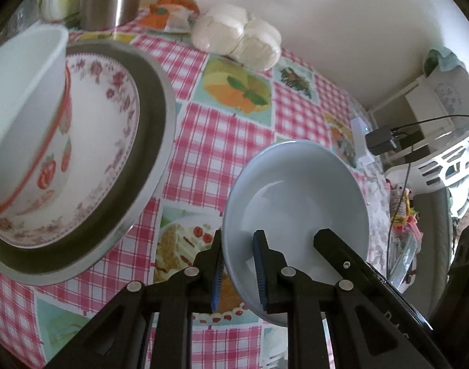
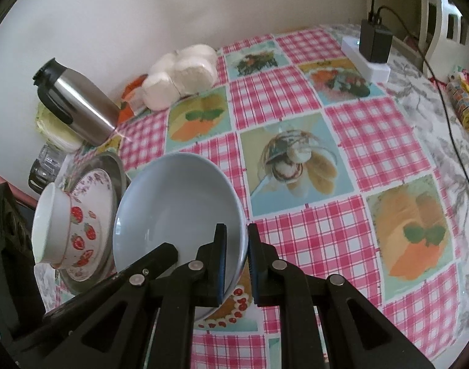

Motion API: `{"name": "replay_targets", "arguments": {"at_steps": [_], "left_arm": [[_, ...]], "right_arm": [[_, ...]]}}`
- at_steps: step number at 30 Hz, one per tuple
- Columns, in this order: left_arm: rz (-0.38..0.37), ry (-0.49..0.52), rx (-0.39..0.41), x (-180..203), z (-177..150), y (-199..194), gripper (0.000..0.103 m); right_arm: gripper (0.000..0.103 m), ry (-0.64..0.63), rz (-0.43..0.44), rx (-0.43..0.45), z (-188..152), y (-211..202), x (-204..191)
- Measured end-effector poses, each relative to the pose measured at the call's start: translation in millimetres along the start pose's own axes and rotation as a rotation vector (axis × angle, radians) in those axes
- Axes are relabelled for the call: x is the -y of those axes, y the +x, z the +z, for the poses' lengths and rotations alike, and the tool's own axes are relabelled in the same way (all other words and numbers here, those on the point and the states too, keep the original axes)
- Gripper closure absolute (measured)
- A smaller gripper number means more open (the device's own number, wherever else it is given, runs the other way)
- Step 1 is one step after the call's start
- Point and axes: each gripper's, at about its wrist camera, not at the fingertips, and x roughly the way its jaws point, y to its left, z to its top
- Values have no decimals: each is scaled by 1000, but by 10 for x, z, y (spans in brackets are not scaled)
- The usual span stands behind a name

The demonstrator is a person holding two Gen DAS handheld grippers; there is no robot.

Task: Organize plates and bowls
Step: 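Lift the plain round bowl with both tools and carry it over the basin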

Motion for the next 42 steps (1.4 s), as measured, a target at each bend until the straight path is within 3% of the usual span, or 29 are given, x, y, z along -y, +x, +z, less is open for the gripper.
{"name": "replay_targets", "arguments": {"at_steps": [10, 25, 42], "left_arm": [[-13, 56, 55, 79, 27, -267, 82], [-55, 63, 119, -67, 64, -730, 83], [-27, 33, 229, -666, 151, -1360, 82]], "right_arm": [[89, -6, 20, 53, 21, -282, -121], [89, -40, 60, 123, 11, -587, -441], [89, -144, 142, 171, -30, -657, -1238]]}}
